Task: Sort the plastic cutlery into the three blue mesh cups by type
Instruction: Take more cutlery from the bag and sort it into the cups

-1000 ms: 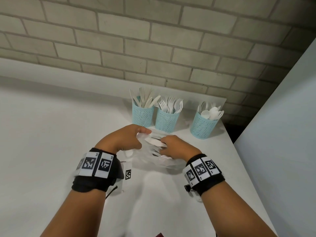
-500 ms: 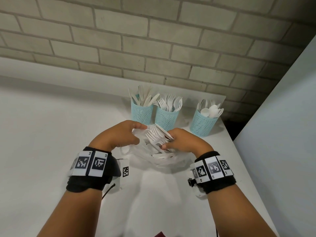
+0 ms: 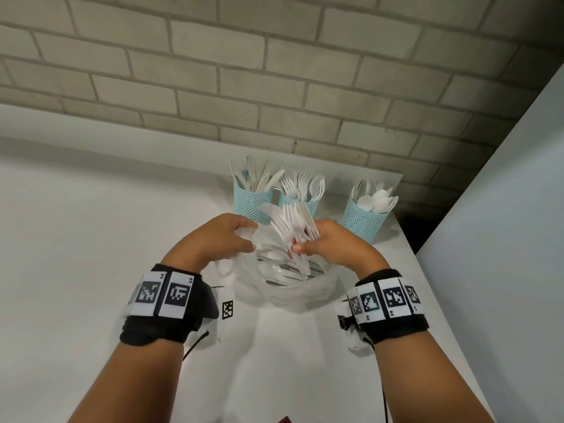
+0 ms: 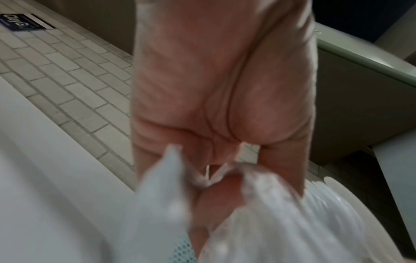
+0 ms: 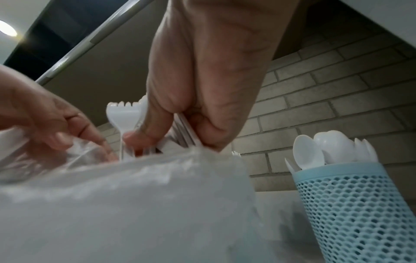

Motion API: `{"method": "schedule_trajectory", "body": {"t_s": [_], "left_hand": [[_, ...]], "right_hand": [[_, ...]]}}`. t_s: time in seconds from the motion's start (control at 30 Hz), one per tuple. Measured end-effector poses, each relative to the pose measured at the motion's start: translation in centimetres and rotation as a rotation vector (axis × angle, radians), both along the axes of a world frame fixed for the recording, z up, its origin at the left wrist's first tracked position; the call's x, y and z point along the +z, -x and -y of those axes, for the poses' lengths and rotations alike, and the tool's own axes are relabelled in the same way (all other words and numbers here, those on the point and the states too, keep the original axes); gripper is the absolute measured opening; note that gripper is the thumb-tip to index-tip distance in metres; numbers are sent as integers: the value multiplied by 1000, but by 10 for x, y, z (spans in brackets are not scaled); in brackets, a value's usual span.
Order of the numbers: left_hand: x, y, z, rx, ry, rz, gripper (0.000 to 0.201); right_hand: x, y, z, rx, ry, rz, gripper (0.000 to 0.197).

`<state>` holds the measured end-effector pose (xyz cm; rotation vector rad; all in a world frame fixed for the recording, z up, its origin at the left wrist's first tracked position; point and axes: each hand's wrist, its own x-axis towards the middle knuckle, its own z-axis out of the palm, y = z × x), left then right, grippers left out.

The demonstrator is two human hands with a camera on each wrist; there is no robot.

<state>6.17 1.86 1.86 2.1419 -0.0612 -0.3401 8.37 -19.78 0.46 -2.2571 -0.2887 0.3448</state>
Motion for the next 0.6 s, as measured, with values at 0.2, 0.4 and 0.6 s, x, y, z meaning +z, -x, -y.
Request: {"method": "schedule_trajectory", "body": {"t_s": [0.2, 0.4, 0.6], "left_hand": [[0, 2, 19, 44, -296, 178, 54], [-2, -5, 58, -111, 204, 207, 42], [-18, -25, 62, -68, 449, -68, 10]], "right_hand": [[13, -3, 0, -102, -432, -48, 14], [15, -11, -16, -242, -740, -96, 26], [9, -16, -25, -280, -724, -102, 19]]}}
